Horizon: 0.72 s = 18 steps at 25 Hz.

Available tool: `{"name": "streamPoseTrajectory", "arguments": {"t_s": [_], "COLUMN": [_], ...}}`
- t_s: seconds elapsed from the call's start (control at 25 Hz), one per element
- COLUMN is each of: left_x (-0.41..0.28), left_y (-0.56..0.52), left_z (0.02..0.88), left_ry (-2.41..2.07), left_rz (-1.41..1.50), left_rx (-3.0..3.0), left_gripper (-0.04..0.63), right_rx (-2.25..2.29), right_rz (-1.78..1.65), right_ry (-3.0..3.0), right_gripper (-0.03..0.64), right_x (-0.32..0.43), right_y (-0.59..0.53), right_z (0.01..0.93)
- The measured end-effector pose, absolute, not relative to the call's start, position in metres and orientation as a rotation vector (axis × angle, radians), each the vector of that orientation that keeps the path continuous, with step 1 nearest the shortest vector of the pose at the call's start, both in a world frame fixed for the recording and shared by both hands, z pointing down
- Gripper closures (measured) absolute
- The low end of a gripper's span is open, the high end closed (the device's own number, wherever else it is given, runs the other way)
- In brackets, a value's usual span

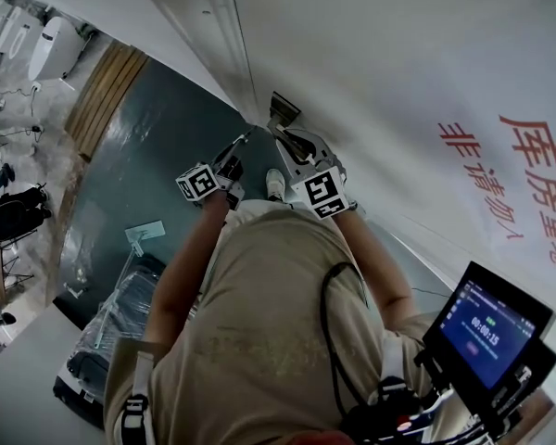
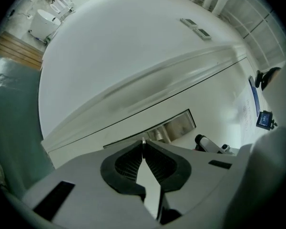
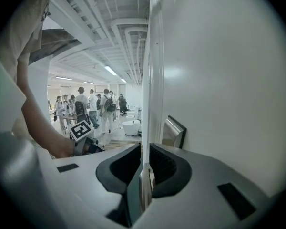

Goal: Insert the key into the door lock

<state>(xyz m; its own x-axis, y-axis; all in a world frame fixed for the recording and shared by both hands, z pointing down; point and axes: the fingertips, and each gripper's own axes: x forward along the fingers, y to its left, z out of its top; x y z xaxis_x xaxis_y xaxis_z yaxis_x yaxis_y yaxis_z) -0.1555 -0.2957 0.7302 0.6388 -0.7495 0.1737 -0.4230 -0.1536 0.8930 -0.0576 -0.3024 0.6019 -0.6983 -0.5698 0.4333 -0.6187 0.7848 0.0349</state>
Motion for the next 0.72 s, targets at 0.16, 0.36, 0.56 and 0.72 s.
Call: {"name": "streamPoseTrajectory", "arguments": {"t_s": [0.16, 0.36, 0.56, 0.72], "left_x": [-0.139, -0.123, -0.114, -0.107], "left_y": [-0.297, -0.298, -0.303, -0.308], "left_z": [0.732, 0.747, 0.759, 0.763], "left_ry": [-0.896, -0.878, -0.872, -0.871], "left_rz": [-0.461, -0.501, -0.558, -0.569], "left_rx": [1.692, 1.62, 1.531, 1.502], "left_gripper": [0.561, 0.561, 0.561, 0.561], "right_rx": [0.897, 0.882, 0.873, 0.866], "right_rz": [0.16, 0.155, 0.148, 0.141], "right_ry": [-2.55, -2.557, -2.56, -2.562], "right_gripper": [0.555, 0.555, 0.555, 0.555], "right_x": [-0.051, -0.047, -0.043, -0.041], "right_y": [-0.299, -0.293, -0.288, -0.286], "right_z": [0.605, 0.609, 0.612, 0.614]}}
